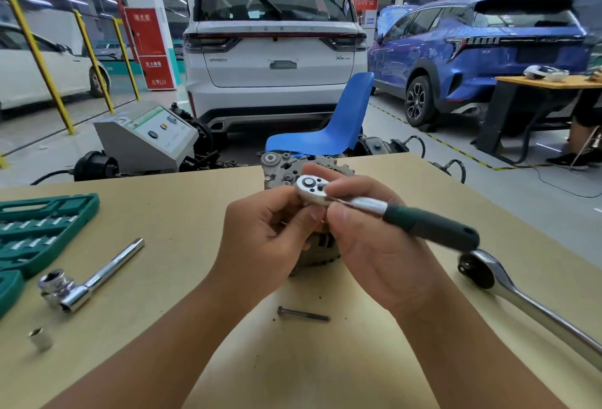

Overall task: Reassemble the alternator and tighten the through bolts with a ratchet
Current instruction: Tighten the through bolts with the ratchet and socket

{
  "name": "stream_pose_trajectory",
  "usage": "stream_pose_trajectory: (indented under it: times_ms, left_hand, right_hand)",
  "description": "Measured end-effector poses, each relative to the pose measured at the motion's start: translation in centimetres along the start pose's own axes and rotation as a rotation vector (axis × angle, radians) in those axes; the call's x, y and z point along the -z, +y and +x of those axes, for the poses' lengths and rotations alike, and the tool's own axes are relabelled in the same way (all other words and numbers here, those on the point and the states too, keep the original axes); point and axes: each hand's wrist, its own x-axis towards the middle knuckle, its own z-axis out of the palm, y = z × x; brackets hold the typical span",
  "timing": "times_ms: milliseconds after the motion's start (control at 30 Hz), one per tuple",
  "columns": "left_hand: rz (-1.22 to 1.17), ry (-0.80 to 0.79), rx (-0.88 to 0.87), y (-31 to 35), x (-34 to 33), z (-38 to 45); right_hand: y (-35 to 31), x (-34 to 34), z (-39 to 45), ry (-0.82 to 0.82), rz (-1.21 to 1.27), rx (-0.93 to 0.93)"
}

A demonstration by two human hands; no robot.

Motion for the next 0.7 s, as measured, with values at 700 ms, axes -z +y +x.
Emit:
stream_pose_trajectory:
  times_ms: [700]
  left_hand:
    - [0.052, -0.041, 0.002, -0.1, 0.0, 0.1]
  right_hand:
    - [-2.6, 1.6, 0.7, 0.717, 0.337, -0.007]
